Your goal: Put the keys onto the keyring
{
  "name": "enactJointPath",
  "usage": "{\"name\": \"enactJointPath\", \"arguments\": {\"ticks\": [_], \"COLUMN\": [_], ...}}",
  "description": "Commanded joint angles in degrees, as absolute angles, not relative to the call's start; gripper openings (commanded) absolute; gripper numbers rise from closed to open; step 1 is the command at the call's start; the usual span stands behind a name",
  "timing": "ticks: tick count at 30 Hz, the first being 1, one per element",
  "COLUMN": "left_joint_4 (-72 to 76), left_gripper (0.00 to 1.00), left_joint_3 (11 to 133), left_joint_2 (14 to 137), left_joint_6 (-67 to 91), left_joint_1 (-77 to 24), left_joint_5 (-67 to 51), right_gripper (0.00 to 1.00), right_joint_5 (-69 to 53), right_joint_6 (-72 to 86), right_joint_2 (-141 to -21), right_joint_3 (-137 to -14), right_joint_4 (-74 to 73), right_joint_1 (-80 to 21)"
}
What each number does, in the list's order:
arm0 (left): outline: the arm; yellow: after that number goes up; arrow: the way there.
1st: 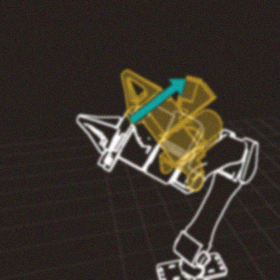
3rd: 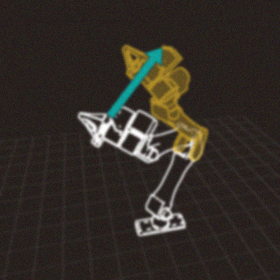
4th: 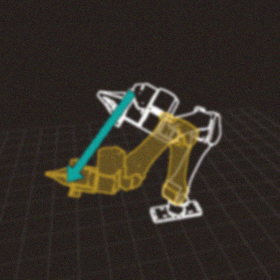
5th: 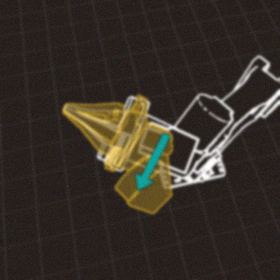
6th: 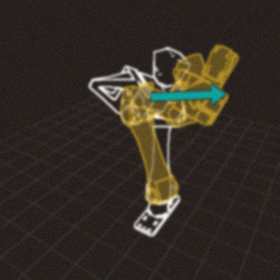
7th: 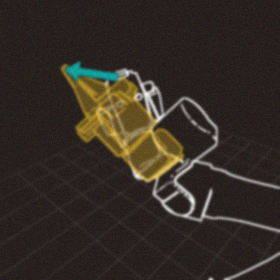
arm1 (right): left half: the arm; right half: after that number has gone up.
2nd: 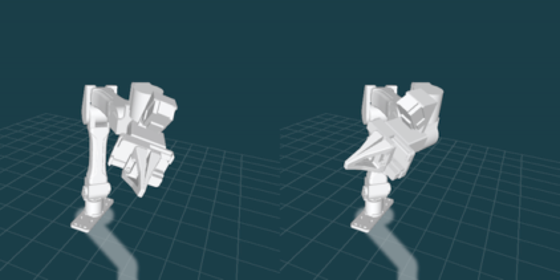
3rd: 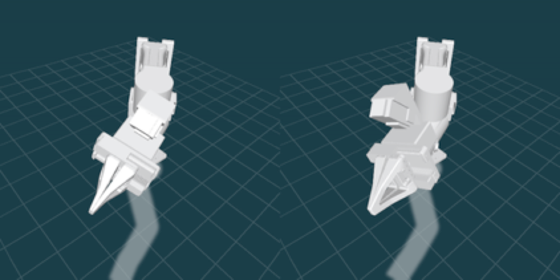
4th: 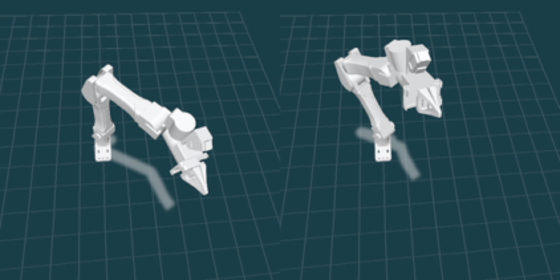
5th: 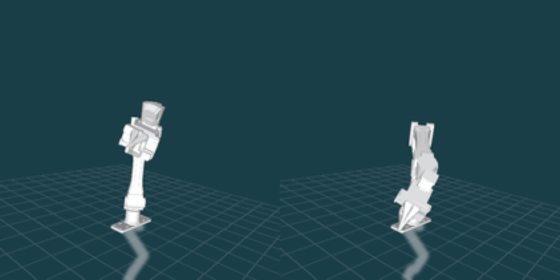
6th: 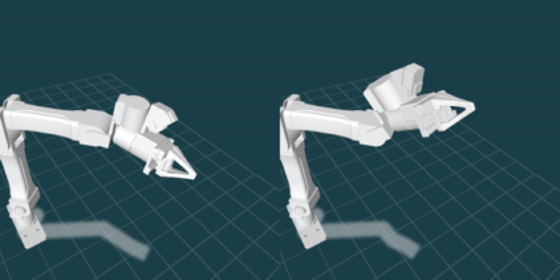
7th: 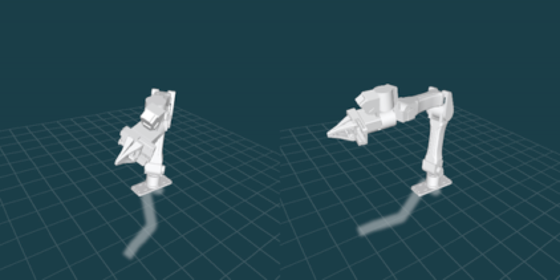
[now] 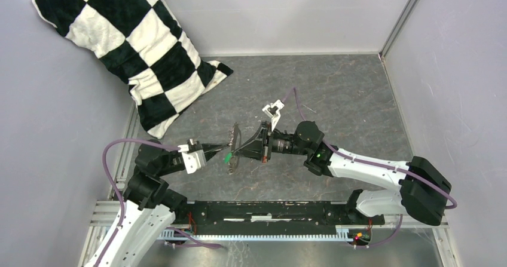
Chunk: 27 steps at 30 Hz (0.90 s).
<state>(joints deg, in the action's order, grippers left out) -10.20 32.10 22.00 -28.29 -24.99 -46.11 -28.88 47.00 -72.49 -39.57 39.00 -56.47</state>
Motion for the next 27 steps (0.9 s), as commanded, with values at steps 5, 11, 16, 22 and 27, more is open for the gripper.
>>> {"name": "enactJointPath", "arguments": {"ticks": [5, 11, 16, 22, 27], "left_joint_4": [-9.3, -9.7, -13.0, -13.6, -13.6], "left_gripper": [0.02, 0.02, 0.02, 0.02, 0.02], "left_joint_3": [34.6, 34.2, 34.0, 33.8, 34.0], "left_joint_2": [20.6, 20.5, 19.9, 19.4, 19.6], "left_joint_6": [-26.6, -27.3, -31.1, -32.6, -32.6], "left_joint_1": [-25.1, -25.1, -25.1, -25.1, -25.1], "left_joint_5": [-50.7, -51.4, -52.9, -53.5, -53.4], "right_gripper": [0.01, 0.01, 0.01, 0.01, 0.01], "right_joint_5": [-28.2, -27.6, -27.7, -28.2, -28.5], "right_joint_6": [50.2, 50.8, 50.9, 51.5, 52.2], "right_joint_2": [-72.2, -71.8, -71.8, -72.1, -72.5], "right_joint_3": [-35.9, -34.8, -35.5, -35.2, -35.2], "right_joint_4": [48.1, 49.1, 49.6, 49.6, 49.7], "right_joint_1": [-55.3, -54.7, -54.5, -54.5, -54.6]}}
